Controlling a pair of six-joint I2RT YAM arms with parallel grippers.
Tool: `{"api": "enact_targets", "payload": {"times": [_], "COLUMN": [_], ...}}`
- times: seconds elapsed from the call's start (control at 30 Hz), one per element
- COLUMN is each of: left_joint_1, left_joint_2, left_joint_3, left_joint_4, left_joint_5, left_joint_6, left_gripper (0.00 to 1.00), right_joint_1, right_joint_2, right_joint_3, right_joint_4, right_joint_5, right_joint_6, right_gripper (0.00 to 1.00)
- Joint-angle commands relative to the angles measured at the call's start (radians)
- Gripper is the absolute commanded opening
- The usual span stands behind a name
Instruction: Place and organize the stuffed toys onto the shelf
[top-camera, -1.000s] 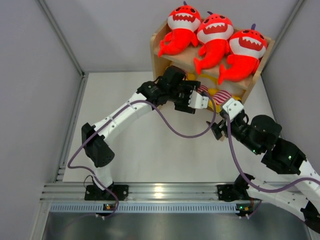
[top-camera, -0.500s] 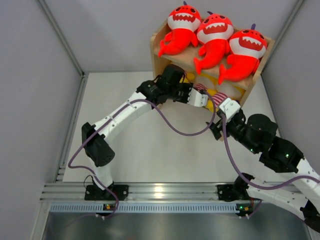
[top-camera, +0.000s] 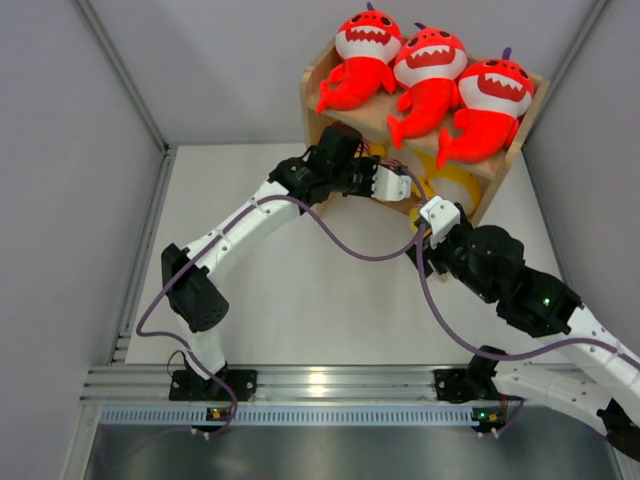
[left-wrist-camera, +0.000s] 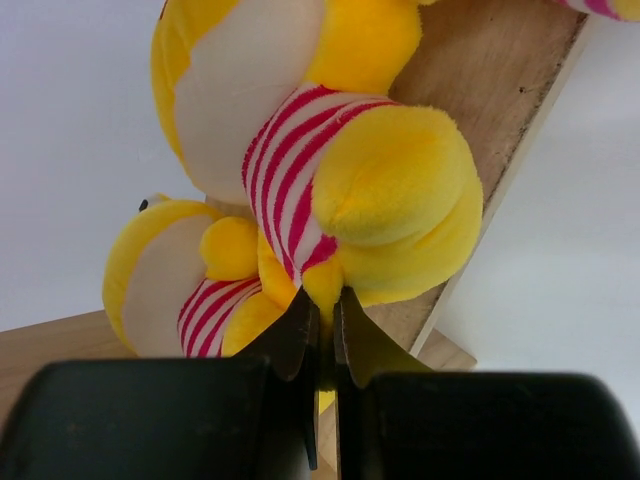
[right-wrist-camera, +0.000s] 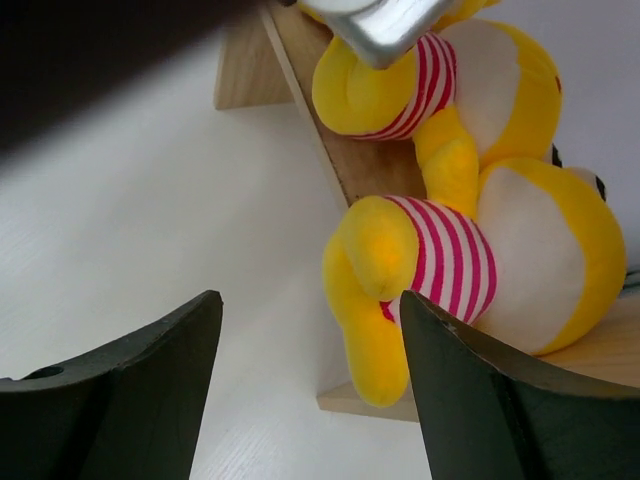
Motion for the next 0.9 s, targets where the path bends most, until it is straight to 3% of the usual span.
{"api": "enact_targets", "payload": {"times": [0.0, 0.03, 0.17, 0.23, 0.37, 0.47, 0.67, 0.73, 0.87], "left_joint_1": [0.005, 0.005, 0.005, 0.005, 0.005, 0.005, 0.002, 0.002, 0.002], "left_joint_2": [-0.017, -0.025, -0.043, -0.048, -0.067, -0.086, -0.130, -0.153, -0.198], "left_joint_3": [0.003, -0.002, -0.023, -0.023, -0.031, -0.031, -0.036, -0.042, -0.059], "left_joint_4": [0.066, 0.064, 0.063, 0.064, 0.063, 0.063, 0.048, -0.032, -0.100], "left_joint_5": [-0.017, -0.016, -0.018, -0.021, -0.010, 0.007, 0.050, 0.085, 0.076], "left_joint_6": [-0.011, -0.011, -0.008, -0.011, -0.015, -0.023, -0.080, -0.072, -0.101], "left_gripper": [0.00, 0.03, 0.30, 0.38, 0.52, 0.61, 0.77, 0.81, 0.82], "right_joint_1": [-0.010, -0.010, -0.010, -0.010, -0.010, -0.010, -0.010, -0.010, -0.010], "right_joint_2": [0.020, 0.022, 0.037, 0.029, -0.021, -0.035, -0.053, -0.053, -0.026], "right_joint_3": [-0.016, -0.020, -0.036, -0.037, -0.024, -0.004, 0.020, 0.003, -0.056], "right_joint_4": [0.039, 0.039, 0.048, 0.064, 0.068, 0.042, -0.005, 0.004, 0.050], "right_joint_5": [0.055, 0.069, 0.110, 0.107, 0.063, 0.035, -0.098, -0.121, -0.111], "right_joint_6": [0.032, 0.034, 0.035, 0.055, 0.090, 0.092, 0.146, 0.162, 0.179], "right_gripper": [0.71, 0.70, 0.44, 0.38, 0.38, 0.45, 0.50, 0.45, 0.19]}}
